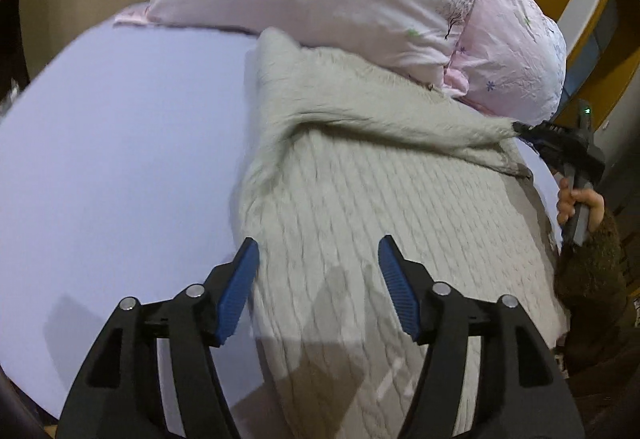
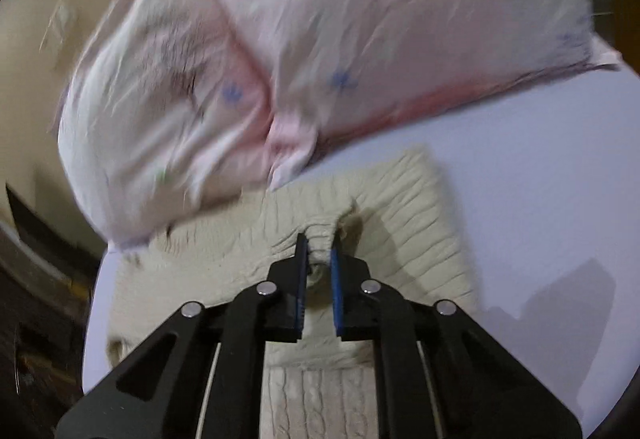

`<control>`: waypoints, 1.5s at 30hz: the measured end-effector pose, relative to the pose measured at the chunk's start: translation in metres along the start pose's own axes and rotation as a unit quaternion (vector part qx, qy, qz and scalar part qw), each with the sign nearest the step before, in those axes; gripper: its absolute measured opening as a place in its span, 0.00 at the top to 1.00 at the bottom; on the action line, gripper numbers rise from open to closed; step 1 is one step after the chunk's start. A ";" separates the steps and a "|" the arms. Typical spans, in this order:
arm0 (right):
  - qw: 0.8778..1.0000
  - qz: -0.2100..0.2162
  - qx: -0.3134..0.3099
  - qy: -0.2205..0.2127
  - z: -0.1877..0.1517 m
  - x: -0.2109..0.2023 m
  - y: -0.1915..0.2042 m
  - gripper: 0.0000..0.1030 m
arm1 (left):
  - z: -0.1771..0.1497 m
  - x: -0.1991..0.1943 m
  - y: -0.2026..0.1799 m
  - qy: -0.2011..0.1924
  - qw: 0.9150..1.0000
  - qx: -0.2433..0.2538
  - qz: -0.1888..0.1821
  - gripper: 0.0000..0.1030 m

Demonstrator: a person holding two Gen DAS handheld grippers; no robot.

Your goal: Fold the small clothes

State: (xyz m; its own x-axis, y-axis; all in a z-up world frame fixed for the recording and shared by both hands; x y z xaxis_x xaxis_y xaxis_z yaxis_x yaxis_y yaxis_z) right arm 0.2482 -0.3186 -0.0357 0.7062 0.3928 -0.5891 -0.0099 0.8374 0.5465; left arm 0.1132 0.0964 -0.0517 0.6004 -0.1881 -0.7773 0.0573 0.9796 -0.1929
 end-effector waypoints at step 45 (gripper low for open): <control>0.965 0.260 0.001 0.009 -0.120 -0.194 0.029 0.93 | 0.018 -0.089 -0.047 -0.079 0.987 -0.030 -0.139 0.92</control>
State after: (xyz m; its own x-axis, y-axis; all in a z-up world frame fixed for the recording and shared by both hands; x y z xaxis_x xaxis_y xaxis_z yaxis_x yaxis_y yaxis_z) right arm 0.0264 -0.3246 0.0230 0.5939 0.7666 -0.2442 -0.3585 0.5239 0.7726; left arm 0.0714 0.0681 0.0374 0.6855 -0.4306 -0.5871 0.1923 0.8848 -0.4245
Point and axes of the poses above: each gripper's, at about its wrist camera, not at the fingertips, and x roughly the way its jaws point, y to its left, z to its top, the point moved 9 cm from there along x, roughly the way its jaws point, and after that the axes turned 9 degrees about z, right-handed, at the moved point
